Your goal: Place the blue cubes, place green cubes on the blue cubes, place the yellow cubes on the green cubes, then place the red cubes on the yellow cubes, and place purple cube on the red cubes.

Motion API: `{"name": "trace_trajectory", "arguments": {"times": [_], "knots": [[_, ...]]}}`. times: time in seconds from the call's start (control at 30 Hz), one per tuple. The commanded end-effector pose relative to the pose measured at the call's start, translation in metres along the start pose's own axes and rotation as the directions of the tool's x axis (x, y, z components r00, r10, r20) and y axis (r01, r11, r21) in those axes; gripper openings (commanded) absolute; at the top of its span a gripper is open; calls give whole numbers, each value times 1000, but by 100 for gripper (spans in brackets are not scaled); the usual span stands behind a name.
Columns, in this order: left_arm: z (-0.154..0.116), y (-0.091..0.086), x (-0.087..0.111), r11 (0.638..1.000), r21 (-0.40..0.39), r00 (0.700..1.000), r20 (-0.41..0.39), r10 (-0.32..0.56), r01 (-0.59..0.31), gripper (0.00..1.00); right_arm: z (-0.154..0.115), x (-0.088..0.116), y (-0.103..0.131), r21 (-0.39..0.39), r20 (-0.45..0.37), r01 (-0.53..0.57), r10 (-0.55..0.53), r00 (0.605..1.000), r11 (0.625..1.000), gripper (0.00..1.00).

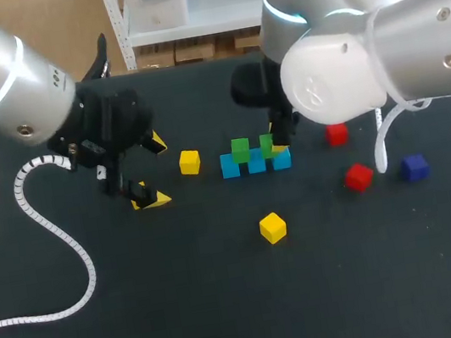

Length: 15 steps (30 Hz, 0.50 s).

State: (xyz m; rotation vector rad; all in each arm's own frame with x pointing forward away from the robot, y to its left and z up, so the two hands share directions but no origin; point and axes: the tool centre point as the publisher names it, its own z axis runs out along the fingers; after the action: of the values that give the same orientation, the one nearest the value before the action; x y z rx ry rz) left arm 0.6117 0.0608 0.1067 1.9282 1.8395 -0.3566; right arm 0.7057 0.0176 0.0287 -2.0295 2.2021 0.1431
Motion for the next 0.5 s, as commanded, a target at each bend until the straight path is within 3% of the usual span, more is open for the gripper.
{"name": "trace_trajectory", "arguments": {"times": [0.03,0.5], "knots": [[0,0,0,1000,0,1000,0,1,-1,100,0,0,-1,-1,1,1,-1,1000,1000,0],[0,0,0,1000,0,1000,0,1,-1,100,0,-1,-2,-6,2,4,-4,1000,1000,0]]}}
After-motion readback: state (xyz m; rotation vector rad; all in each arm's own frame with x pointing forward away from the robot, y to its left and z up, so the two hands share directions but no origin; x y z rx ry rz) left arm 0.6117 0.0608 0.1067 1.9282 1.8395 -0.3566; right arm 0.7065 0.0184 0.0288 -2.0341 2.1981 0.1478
